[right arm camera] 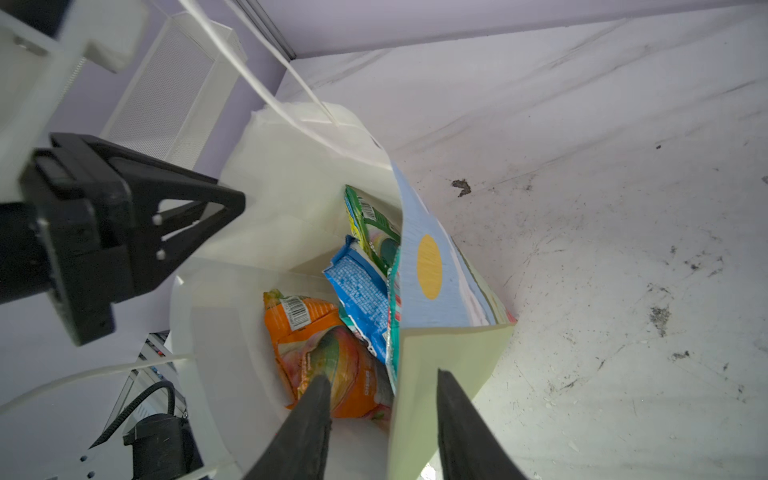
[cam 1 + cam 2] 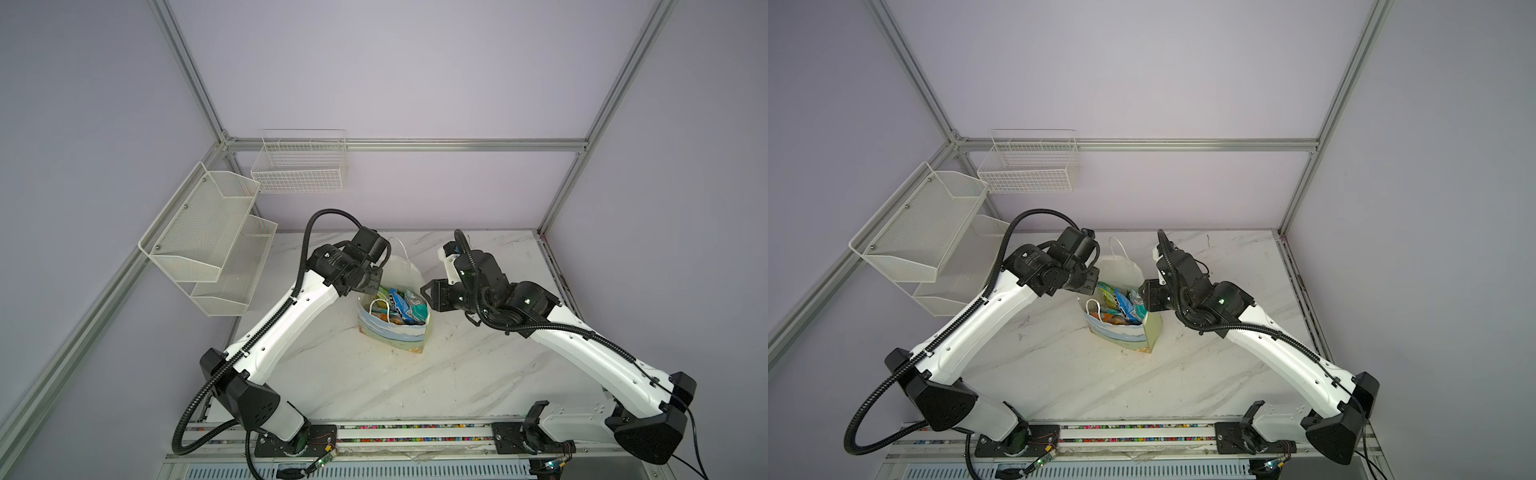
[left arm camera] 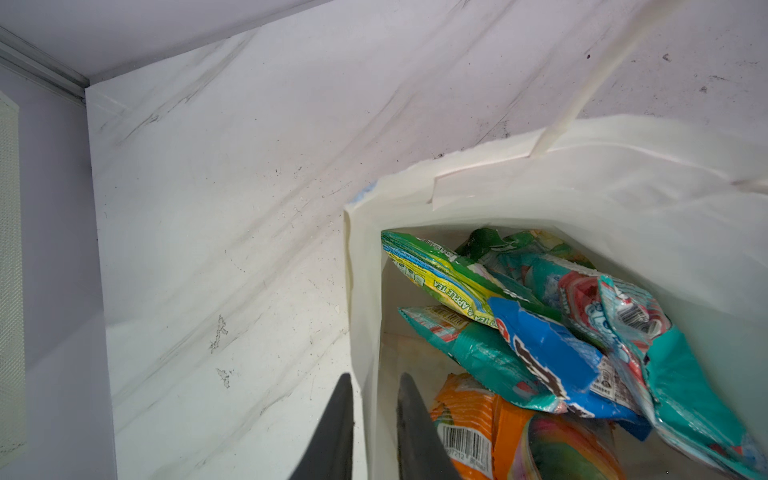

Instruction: Place the snacks into the paper bag

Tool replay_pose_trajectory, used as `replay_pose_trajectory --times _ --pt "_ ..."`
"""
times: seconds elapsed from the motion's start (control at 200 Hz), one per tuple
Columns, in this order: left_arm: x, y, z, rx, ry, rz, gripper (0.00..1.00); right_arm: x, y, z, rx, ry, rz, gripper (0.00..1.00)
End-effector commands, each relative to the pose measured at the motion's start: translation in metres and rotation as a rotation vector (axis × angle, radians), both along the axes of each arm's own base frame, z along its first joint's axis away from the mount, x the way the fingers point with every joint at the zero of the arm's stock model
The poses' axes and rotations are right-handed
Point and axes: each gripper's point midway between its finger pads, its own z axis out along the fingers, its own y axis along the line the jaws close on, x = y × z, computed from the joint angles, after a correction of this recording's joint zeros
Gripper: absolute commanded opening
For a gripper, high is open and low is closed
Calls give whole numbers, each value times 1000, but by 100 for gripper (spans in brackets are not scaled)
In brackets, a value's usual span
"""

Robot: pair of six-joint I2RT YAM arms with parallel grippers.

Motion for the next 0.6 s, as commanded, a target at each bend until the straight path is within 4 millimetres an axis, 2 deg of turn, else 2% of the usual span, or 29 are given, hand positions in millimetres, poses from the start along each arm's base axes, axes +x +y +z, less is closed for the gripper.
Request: replay_pose_trajectory --times 0.0,0.1,0.195,0.315,0.39,0.48,0.595 --pt "-3 6 7 -21 -24 8 20 1 0 -4 -38 5 -18 46" --pt "-3 5 6 -20 -21 7 20 3 4 -24 -81 37 -16 46" --pt "-3 6 7 -22 -24 9 20 6 -2 -39 -141 47 -57 46" --pt "-3 7 8 -25 -27 10 18 9 -17 -44 -217 37 -121 46" --pt "-3 7 8 -23 -27 9 15 9 -20 -45 -231 33 -134 43" --pt "-3 6 6 -22 -21 8 12 9 -20 -43 -231 29 -133 37" --pt "-3 5 4 -22 -16 6 6 9 -19 -41 -228 23 -128 17"
